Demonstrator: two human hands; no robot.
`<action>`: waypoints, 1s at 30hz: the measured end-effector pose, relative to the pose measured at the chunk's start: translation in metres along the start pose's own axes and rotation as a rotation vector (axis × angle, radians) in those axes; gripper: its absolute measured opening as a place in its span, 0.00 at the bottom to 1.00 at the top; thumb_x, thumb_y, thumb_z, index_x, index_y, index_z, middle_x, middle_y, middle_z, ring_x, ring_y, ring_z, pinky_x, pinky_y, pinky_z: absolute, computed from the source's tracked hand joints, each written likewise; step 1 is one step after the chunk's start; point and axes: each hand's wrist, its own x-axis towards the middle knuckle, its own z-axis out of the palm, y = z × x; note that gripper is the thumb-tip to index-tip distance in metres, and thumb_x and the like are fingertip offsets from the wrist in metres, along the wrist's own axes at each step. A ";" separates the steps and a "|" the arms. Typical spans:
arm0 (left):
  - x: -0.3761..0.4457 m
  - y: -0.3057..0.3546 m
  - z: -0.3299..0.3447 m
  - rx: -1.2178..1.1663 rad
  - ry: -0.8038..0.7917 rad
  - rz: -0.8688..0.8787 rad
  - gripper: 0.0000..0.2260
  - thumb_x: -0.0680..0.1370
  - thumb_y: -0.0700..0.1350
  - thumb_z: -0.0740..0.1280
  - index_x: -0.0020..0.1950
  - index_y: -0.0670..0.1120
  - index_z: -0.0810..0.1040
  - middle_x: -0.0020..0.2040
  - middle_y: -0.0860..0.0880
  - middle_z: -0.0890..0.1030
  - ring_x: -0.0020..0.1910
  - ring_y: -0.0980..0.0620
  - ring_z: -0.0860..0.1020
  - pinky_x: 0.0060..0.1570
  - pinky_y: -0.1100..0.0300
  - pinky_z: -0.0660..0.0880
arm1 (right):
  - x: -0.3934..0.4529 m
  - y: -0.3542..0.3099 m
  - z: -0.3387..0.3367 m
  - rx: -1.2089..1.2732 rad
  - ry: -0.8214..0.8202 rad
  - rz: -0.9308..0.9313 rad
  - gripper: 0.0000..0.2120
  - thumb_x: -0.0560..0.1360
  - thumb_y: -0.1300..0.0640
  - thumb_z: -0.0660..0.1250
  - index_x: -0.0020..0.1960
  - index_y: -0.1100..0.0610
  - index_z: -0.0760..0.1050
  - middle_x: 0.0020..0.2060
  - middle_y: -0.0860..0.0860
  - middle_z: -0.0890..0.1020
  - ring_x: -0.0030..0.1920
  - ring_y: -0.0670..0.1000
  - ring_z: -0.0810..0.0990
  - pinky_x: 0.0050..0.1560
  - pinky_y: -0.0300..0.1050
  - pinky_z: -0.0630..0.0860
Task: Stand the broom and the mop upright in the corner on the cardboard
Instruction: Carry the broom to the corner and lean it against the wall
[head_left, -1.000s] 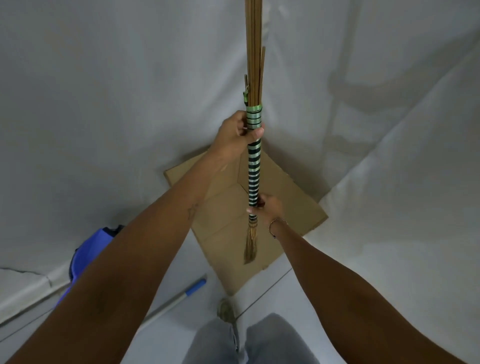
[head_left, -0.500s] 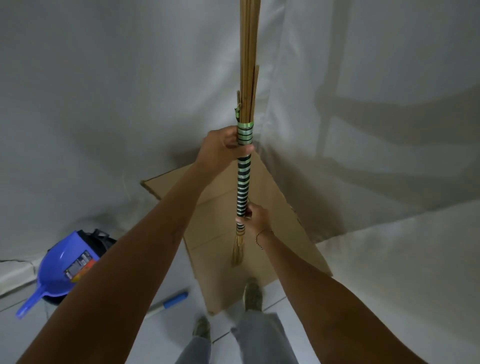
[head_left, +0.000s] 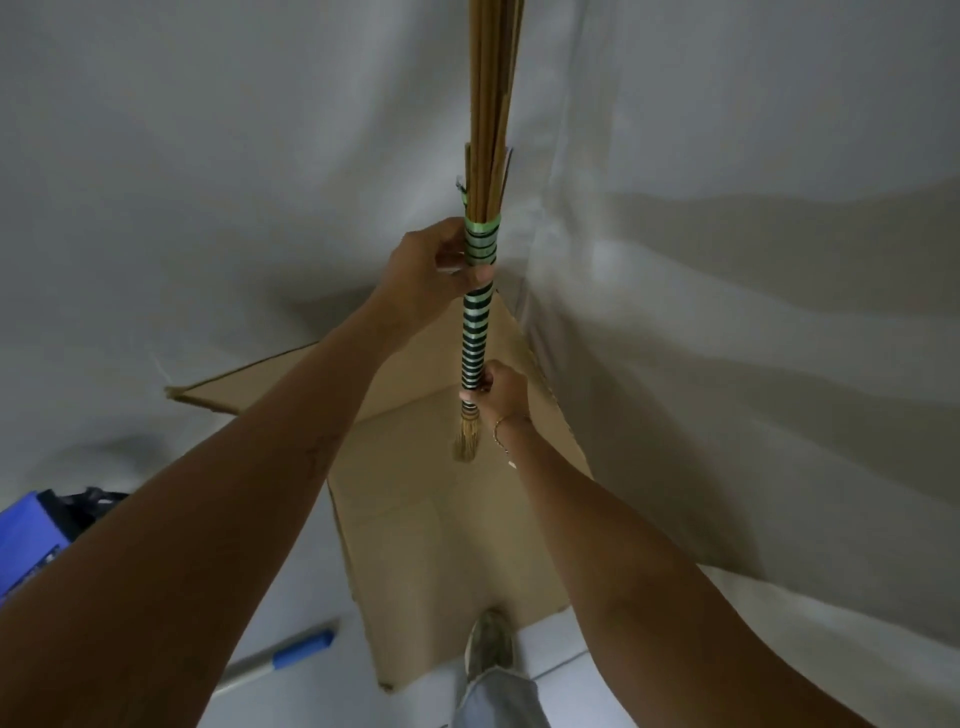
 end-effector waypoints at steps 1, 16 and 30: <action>0.008 -0.010 0.004 -0.008 0.000 -0.008 0.18 0.72 0.38 0.71 0.62 0.43 0.75 0.51 0.48 0.80 0.55 0.47 0.79 0.62 0.50 0.75 | 0.013 0.007 0.003 -0.003 0.001 0.013 0.14 0.66 0.64 0.75 0.50 0.65 0.78 0.47 0.60 0.85 0.48 0.56 0.83 0.51 0.48 0.80; 0.082 -0.078 0.052 -0.036 0.098 0.004 0.17 0.74 0.36 0.67 0.62 0.42 0.72 0.53 0.48 0.80 0.55 0.51 0.79 0.60 0.57 0.76 | 0.110 0.034 0.042 -0.303 0.106 0.129 0.16 0.79 0.55 0.61 0.59 0.66 0.74 0.56 0.61 0.81 0.58 0.59 0.80 0.51 0.49 0.78; 0.000 -0.050 0.030 0.313 0.042 -0.235 0.31 0.76 0.47 0.66 0.74 0.42 0.55 0.74 0.42 0.64 0.73 0.43 0.63 0.72 0.47 0.63 | 0.016 -0.017 -0.001 -0.348 0.113 0.044 0.16 0.78 0.61 0.58 0.63 0.66 0.69 0.56 0.64 0.79 0.57 0.63 0.78 0.54 0.53 0.76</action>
